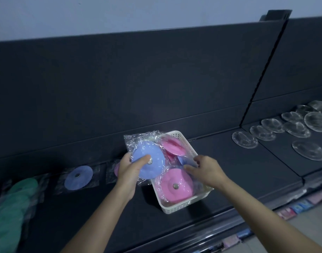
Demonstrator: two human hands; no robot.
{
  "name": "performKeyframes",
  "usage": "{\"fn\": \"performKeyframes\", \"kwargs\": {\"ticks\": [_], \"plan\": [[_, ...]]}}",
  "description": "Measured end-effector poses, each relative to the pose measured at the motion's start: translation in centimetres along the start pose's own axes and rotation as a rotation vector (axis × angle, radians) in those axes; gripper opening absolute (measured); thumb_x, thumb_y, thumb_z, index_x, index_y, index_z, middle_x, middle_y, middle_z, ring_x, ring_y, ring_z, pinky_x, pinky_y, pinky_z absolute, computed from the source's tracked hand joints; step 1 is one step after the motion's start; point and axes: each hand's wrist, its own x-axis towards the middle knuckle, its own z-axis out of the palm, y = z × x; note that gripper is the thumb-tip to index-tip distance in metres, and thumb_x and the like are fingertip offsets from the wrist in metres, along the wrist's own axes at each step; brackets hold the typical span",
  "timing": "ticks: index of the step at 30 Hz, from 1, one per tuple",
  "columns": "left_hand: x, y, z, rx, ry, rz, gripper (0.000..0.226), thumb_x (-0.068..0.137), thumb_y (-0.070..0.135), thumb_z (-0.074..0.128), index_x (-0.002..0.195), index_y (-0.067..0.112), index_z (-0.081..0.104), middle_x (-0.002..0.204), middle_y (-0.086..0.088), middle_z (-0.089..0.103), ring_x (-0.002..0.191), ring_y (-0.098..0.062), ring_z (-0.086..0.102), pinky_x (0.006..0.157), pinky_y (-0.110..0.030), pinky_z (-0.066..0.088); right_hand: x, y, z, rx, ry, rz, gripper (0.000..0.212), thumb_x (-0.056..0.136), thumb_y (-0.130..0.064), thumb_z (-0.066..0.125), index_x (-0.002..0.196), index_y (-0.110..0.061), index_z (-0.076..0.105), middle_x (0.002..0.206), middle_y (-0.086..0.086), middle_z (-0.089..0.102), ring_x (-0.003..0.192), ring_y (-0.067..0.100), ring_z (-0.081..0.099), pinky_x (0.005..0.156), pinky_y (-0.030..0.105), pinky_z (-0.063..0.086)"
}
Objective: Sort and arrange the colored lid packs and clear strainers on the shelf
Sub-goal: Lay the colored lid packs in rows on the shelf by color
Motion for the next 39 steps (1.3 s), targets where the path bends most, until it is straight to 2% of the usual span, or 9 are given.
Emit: {"fn": "performKeyframes", "kwargs": {"ticks": [3,10,14,21,27,31,34,36,39], "plan": [[0.2,0.0,0.2,-0.011,0.005,0.0,0.046,0.058,0.03,0.078,0.1,0.016,0.065,0.101,-0.007,0.072,0.099,-0.029,0.067,0.092,-0.046,0.051,0.5,-0.7,0.8,0.001,0.018,0.053,0.04,0.081,-0.051,0.062,0.065,-0.018,0.045,0.063,-0.005,0.05,0.055,0.007,0.048,0.044,0.023,0.031],[0.4,-0.2,-0.3,0.009,0.034,-0.001,0.045,0.058,0.028,0.078,0.099,0.013,0.065,0.097,-0.006,0.073,0.096,-0.026,0.068,0.09,-0.044,0.052,2.2,-1.6,0.6,0.132,-0.043,0.217,0.046,0.083,-0.054,0.059,0.061,-0.014,0.051,0.066,0.0,0.055,0.06,0.015,0.055,0.054,0.025,0.041],[0.6,-0.9,0.3,-0.031,0.027,-0.063,0.03,0.075,0.012,0.076,0.102,0.009,0.063,0.1,-0.011,0.072,0.092,-0.026,0.068,0.084,-0.04,0.053,2.3,-0.9,0.2,0.114,-0.022,0.226,0.046,0.083,-0.054,0.057,0.068,-0.011,0.053,0.071,0.004,0.057,0.066,0.023,0.057,0.056,0.025,0.04],[1.6,-1.8,3.3,0.005,0.0,-0.083,0.027,0.079,0.009,0.073,0.104,0.011,0.062,0.101,-0.008,0.071,0.091,-0.023,0.068,0.078,-0.034,0.054,2.4,1.7,-1.2,-0.016,0.02,0.194,0.023,0.083,-0.011,0.043,0.06,-0.008,0.046,0.066,0.005,0.051,0.054,0.02,0.046,0.043,0.024,0.031],[3.0,-2.1,6.7,0.064,-0.017,-0.077,0.027,0.079,0.012,0.073,0.103,0.012,0.061,0.104,-0.009,0.069,0.092,-0.023,0.066,0.084,-0.038,0.052,3.2,4.1,-3.0,0.062,0.176,0.164,0.022,0.08,-0.006,0.041,0.06,-0.009,0.049,0.063,0.005,0.052,0.058,0.025,0.047,0.044,0.025,0.031],[3.4,-2.2,8.7,0.061,-0.028,-0.079,0.025,0.079,0.013,0.073,0.101,0.013,0.061,0.101,-0.008,0.069,0.088,-0.021,0.065,0.083,-0.036,0.051,3.6,5.1,-4.5,0.124,0.278,0.051,0.028,0.081,-0.006,0.042,0.054,-0.011,0.039,0.054,0.001,0.042,0.055,0.019,0.035,0.045,0.028,0.026],[3.6,-2.4,9.8,0.048,-0.033,-0.077,0.023,0.08,0.013,0.072,0.099,0.014,0.061,0.099,-0.006,0.069,0.084,-0.019,0.064,0.077,-0.031,0.051,3.7,5.6,-5.3,0.18,0.343,-0.017,0.021,0.077,-0.004,0.043,0.056,-0.008,0.044,0.054,0.004,0.043,0.055,0.016,0.031,0.048,0.03,0.027],[3.7,-2.4,10.5,0.039,-0.042,-0.08,0.024,0.08,0.013,0.072,0.1,0.014,0.061,0.1,-0.007,0.069,0.085,-0.019,0.065,0.079,-0.032,0.051,3.8,5.7,-5.7,0.238,0.367,-0.066,0.023,0.078,-0.002,0.044,0.06,-0.01,0.056,0.058,0.005,0.052,0.057,0.016,0.039,0.052,0.029,0.03],[3.5,-2.5,11.2,0.009,-0.073,-0.091,0.024,0.08,0.012,0.072,0.102,0.014,0.061,0.101,-0.007,0.07,0.087,-0.02,0.066,0.079,-0.031,0.051,3.6,4.9,-6.5,0.297,0.411,-0.146,0.028,0.085,0.0,0.05,0.091,-0.013,0.074,0.08,0.0,0.071,0.071,0.015,0.061,0.061,0.024,0.043]]}}
